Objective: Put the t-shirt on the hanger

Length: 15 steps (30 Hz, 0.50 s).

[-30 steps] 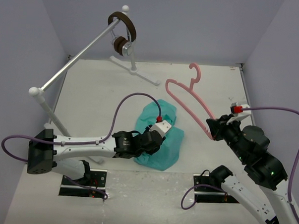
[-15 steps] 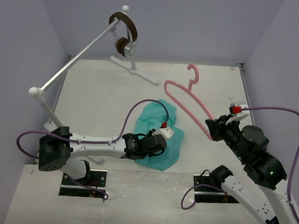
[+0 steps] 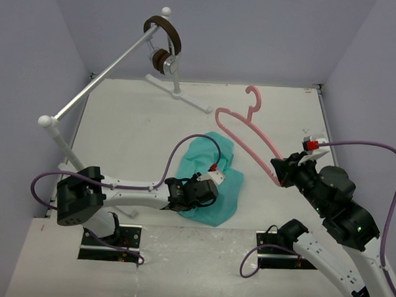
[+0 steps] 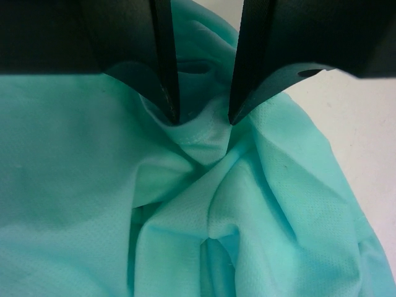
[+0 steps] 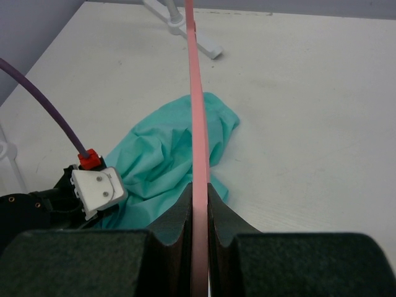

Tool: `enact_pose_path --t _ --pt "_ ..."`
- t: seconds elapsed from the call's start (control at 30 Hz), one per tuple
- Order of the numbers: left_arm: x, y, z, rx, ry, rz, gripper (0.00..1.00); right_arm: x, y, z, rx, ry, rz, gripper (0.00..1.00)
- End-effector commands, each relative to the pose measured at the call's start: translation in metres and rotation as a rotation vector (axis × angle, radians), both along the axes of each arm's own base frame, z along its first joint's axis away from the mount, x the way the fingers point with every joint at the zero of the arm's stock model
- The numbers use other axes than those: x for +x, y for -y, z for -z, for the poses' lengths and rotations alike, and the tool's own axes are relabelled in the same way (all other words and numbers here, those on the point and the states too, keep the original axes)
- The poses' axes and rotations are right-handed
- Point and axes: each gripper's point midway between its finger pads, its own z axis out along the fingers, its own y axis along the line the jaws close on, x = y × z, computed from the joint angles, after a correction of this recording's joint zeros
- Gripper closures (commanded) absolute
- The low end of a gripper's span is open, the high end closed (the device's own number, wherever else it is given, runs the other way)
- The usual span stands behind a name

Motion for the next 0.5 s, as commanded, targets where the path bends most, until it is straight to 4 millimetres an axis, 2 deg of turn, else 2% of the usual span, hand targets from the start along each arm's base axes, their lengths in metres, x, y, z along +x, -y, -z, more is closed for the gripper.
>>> enact_pose_path --t 0.0,0.03,0.13,0.17,0.23,0.33,0.47 --pt "0.014 -0.002 -0.003 -0.028 0.044 -0.047 0.74 0.007 -0.010 -0.008 0.019 0.032 -0.028 1.00" --pt "0.014 -0.002 -0.003 -0.030 0.046 -0.048 0.75 0.007 -0.010 -0.008 0.019 0.032 -0.028 1.00" --pt "0.022 0.001 -0.013 -0.048 0.074 -0.076 0.96 0.006 -0.012 -0.009 0.021 0.031 -0.038 1.00" --pt "0.024 0.003 -0.017 -0.055 0.082 -0.083 0.99 0.006 -0.012 -0.009 0.019 0.030 -0.039 1.00" --pt "0.029 0.003 -0.030 -0.058 0.109 -0.110 1.00 0.004 -0.010 -0.010 0.011 0.032 -0.044 1.00" --pt "0.044 0.003 -0.065 -0.107 0.174 -0.175 1.00 -0.001 -0.006 -0.014 0.000 0.040 -0.046 1.00" --pt "0.073 0.005 -0.136 -0.276 0.247 -0.258 1.00 -0.010 0.003 -0.025 0.010 0.062 -0.034 1.00"
